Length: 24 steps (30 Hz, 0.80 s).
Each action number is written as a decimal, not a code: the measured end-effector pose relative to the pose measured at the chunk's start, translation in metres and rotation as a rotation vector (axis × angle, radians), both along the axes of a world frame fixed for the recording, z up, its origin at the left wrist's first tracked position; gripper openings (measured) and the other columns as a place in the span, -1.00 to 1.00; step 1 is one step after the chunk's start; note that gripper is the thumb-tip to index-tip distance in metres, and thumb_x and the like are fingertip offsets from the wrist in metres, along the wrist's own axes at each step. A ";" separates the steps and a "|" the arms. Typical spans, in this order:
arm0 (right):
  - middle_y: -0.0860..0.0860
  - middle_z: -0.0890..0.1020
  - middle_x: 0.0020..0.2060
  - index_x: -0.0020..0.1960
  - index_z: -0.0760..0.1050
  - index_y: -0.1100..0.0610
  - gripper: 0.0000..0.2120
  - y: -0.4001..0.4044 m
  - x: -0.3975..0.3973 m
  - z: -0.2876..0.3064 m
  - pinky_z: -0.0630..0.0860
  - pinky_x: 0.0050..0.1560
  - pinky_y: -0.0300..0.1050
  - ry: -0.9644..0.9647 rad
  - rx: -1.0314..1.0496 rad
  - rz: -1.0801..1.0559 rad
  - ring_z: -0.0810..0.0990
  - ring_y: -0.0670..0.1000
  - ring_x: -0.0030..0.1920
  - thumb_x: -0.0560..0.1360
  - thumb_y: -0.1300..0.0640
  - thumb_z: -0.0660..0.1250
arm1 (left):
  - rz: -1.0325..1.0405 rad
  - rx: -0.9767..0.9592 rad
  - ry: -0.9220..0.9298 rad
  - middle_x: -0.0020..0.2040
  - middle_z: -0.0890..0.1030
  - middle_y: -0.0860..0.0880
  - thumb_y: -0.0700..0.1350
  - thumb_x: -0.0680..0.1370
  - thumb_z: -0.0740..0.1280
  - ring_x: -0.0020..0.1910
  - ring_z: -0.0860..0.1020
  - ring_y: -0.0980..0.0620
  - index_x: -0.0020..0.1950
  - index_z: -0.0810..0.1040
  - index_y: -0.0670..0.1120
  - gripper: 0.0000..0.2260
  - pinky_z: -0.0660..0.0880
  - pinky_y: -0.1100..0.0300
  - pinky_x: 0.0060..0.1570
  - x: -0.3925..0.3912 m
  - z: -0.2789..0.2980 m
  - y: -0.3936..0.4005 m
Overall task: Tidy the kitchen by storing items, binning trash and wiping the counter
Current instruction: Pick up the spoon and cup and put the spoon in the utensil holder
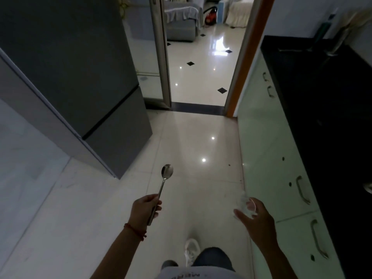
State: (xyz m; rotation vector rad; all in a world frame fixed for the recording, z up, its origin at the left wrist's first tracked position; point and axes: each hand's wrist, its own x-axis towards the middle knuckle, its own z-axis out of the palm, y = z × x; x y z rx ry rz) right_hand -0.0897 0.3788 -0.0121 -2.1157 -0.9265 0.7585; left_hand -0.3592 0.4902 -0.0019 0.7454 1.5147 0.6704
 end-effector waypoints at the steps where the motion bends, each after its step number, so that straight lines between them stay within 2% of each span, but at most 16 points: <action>1: 0.19 0.59 0.08 0.23 0.43 0.24 -0.46 0.025 0.004 0.002 0.47 0.02 -0.12 -0.001 0.004 0.027 0.53 0.09 0.05 0.31 0.17 0.51 | 0.006 -0.006 0.003 -0.29 0.54 -0.15 -0.30 0.53 0.23 -0.34 0.48 -0.02 0.02 0.52 -0.28 -0.88 0.41 0.24 -0.44 0.003 0.000 0.019; 7: 0.04 0.55 0.01 0.22 0.43 0.20 -0.47 0.161 0.020 0.008 0.48 -0.02 -0.14 -0.037 0.007 0.164 0.50 0.00 -0.01 0.31 0.15 0.51 | 0.118 -0.073 0.024 -0.24 0.54 -0.16 -0.30 0.53 0.21 -0.29 0.48 -0.04 0.07 0.51 -0.32 -0.83 0.42 0.18 -0.32 -0.005 -0.016 0.107; 11: -0.01 0.54 -0.05 0.18 0.47 0.17 -0.51 0.241 0.030 -0.001 0.45 -0.06 -0.17 -0.019 -0.007 0.133 0.53 0.01 -0.02 0.29 0.17 0.52 | 0.168 -0.117 0.049 -0.25 0.55 -0.17 -0.29 0.53 0.23 -0.29 0.49 -0.03 0.09 0.51 -0.35 -0.81 0.43 0.20 -0.37 -0.016 -0.035 0.176; 14: 0.00 0.56 -0.04 0.16 0.47 0.13 -0.52 0.299 0.037 -0.009 0.43 -0.06 -0.16 0.020 -0.035 0.075 0.53 0.02 -0.01 0.28 0.17 0.53 | 0.187 -0.112 0.047 -0.25 0.53 -0.17 -0.32 0.52 0.22 -0.29 0.48 -0.04 0.10 0.50 -0.35 -0.81 0.42 0.18 -0.33 -0.015 -0.044 0.246; 16: 0.01 0.56 -0.05 0.15 0.48 0.13 -0.52 0.337 0.041 -0.006 0.41 -0.07 -0.16 0.031 -0.040 0.046 0.53 0.03 -0.02 0.27 0.19 0.53 | 0.196 -0.121 0.044 -0.29 0.52 -0.17 -0.35 0.52 0.22 -0.33 0.48 -0.03 0.08 0.50 -0.35 -0.83 0.45 0.23 -0.45 -0.008 -0.043 0.297; 18: 0.03 0.57 -0.06 0.13 0.49 0.15 -0.54 0.374 0.043 0.003 0.40 -0.07 -0.17 0.040 -0.018 0.014 0.54 0.05 -0.03 0.27 0.21 0.53 | 0.167 -0.140 0.005 -0.32 0.50 -0.16 -0.36 0.51 0.22 -0.42 0.50 -0.01 -0.05 0.52 -0.33 -0.90 0.42 0.35 -0.62 0.005 -0.035 0.348; 20: 0.05 0.57 -0.07 0.12 0.49 0.16 -0.56 0.412 0.048 0.013 0.40 -0.06 -0.16 0.053 0.025 -0.012 0.54 0.06 -0.05 0.28 0.23 0.53 | 0.107 -0.144 -0.042 -0.33 0.49 -0.16 -0.37 0.52 0.20 -0.52 0.51 0.06 -0.19 0.50 -0.23 -0.86 0.39 0.40 -0.65 0.025 -0.025 0.402; 24: 0.02 0.56 -0.08 0.05 0.44 0.04 -0.60 0.469 0.067 0.024 0.39 -0.05 -0.16 0.087 0.060 -0.065 0.52 0.03 -0.06 0.29 0.23 0.52 | -0.059 -0.139 -0.077 -0.33 0.48 -0.13 -0.35 0.53 0.18 -0.62 0.49 0.19 -0.10 0.48 -0.26 -0.90 0.39 0.39 -0.63 0.080 -0.010 0.495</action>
